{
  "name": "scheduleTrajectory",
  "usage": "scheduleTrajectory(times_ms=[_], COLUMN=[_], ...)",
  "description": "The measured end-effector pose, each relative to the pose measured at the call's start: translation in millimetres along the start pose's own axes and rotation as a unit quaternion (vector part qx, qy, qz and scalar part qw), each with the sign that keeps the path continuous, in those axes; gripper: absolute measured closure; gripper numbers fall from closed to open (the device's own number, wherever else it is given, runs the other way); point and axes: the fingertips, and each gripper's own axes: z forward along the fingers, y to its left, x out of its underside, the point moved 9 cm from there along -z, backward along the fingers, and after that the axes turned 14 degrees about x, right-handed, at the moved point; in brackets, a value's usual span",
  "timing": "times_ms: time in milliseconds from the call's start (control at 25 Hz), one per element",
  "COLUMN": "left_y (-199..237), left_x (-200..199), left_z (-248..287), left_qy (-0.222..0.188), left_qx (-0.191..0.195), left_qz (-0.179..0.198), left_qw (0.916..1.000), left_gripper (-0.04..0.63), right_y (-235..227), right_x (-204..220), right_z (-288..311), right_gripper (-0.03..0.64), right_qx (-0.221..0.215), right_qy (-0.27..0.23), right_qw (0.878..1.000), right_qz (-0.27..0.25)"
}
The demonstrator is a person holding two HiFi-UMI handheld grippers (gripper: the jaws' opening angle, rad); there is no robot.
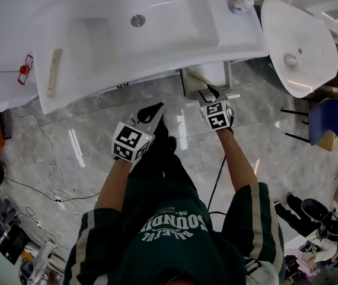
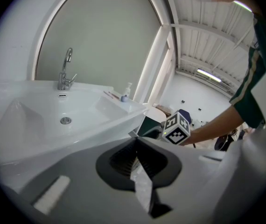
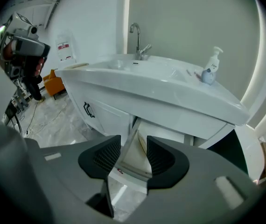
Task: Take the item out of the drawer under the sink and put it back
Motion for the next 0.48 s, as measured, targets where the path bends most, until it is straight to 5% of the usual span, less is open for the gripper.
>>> scheduleTrajectory(times_ms=[480], left_y=[26.9], left_x=[26.1], left_z=[13.0], left_qy=[0.020], left_qx=[0.001], left_qz=[-0.028], left_qw=[0.9994], left_gripper=[0.546], right_y=[-0.6], right_x=[28.9], right_z=[108.6], right_gripper=[0.442], right_qx=[-0.017], right_qy=[0.094], right_qw=[0.990], right_qz=[-0.101])
